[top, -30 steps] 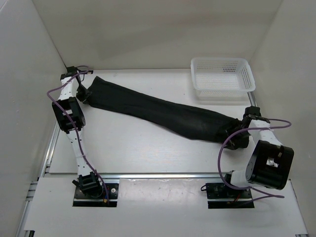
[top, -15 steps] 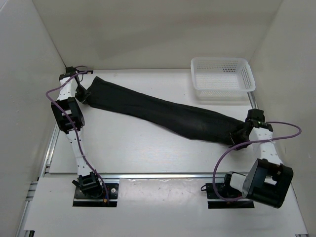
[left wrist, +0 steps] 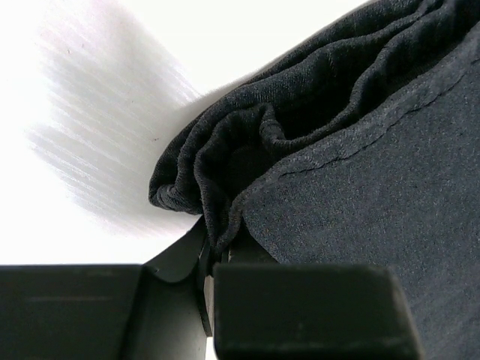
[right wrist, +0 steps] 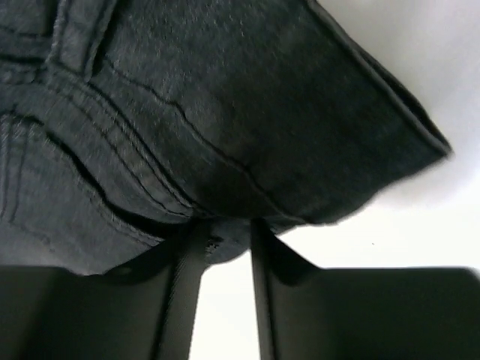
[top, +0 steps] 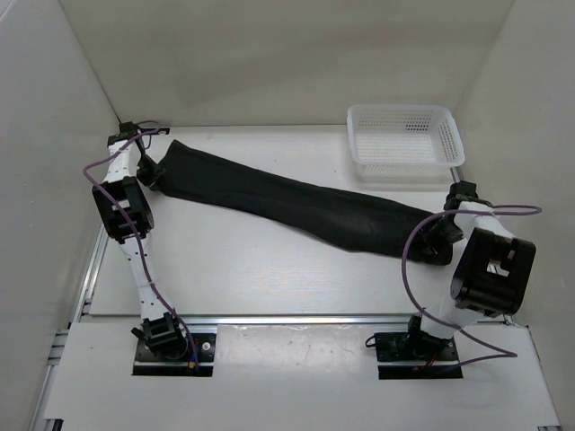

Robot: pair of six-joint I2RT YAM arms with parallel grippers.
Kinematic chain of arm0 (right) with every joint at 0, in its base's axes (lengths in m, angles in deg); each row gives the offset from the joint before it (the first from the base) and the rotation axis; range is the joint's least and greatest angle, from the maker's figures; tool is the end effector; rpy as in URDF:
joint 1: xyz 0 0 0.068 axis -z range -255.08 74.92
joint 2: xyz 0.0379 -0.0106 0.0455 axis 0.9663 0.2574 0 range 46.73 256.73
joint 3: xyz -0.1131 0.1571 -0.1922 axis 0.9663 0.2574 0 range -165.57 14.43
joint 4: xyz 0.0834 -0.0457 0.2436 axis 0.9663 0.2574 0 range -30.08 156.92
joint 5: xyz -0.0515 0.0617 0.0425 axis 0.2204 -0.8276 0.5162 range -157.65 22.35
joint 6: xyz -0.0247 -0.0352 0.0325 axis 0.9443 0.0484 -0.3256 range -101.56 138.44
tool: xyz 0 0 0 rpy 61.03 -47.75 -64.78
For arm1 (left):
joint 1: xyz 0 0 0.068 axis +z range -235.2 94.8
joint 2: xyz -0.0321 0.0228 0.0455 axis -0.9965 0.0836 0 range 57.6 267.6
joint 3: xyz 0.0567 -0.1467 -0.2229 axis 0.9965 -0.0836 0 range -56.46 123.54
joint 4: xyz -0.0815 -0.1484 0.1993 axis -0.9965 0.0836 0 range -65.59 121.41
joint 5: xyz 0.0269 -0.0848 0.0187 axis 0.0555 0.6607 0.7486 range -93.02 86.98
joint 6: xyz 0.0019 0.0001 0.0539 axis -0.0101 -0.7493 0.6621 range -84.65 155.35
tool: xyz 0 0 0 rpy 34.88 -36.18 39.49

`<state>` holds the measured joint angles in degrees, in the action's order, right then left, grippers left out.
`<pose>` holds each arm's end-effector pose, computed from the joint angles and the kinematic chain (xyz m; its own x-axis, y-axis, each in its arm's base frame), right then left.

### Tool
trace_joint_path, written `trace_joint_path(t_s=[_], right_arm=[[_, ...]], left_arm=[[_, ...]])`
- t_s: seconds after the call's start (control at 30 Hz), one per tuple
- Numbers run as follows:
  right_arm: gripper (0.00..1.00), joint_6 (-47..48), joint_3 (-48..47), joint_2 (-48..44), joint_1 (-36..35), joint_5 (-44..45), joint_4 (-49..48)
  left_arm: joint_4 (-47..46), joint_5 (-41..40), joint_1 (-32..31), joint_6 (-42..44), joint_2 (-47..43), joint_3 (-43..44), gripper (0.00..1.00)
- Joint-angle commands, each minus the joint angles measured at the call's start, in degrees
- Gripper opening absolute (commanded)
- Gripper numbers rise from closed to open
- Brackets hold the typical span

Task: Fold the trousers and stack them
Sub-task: Fold the trousers

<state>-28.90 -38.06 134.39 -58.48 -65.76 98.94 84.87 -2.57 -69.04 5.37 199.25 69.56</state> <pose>0.2622 -0.0794 0.1797 -0.4086 0.8887 -0.2079 0.8774 0.4452 0.1788 0.4857 0.1405 0.1627 -0.6693 -0.7143 -0.2044 -0.7055 0.6973 -0.1266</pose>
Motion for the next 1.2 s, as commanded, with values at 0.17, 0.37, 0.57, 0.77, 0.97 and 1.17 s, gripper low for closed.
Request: trace_joint_path(t_s=[0.17, 0.37, 0.57, 0.77, 0.97, 1.17], right_arm=[[0.37, 4.4, -9.4, 9.1, 2.3, 7.6, 4.6], [0.37, 6.7, -10.4, -2.6, 2.3, 6.2, 6.6], [0.57, 6.8, -2.2, -9.6, 3.4, -0.9, 7.6], [0.64, 3.6, 5.3, -6.2, 4.0, -8.0, -0.7], [0.65, 3.6, 4.5, -0.7, 4.0, -5.7, -7.0], [0.65, 3.0, 2.7, 0.6, 4.0, -3.7, -9.5]], left_arm=[[0.7, -1.2, 0.7, 0.7, -4.5, 0.1, 0.11], [1.9, -1.7, 0.7, 1.2, -4.5, 0.1, 0.11], [1.9, -1.7, 0.7, 1.8, -5.7, 0.1, 0.11], [2.5, -1.7, 0.7, 1.8, -6.2, 0.1, 0.11], [3.1, -1.7, 0.7, 1.8, -6.2, 0.1, 0.11], [3.1, -2.2, 1.2, 1.8, -6.2, -0.4, 0.11]])
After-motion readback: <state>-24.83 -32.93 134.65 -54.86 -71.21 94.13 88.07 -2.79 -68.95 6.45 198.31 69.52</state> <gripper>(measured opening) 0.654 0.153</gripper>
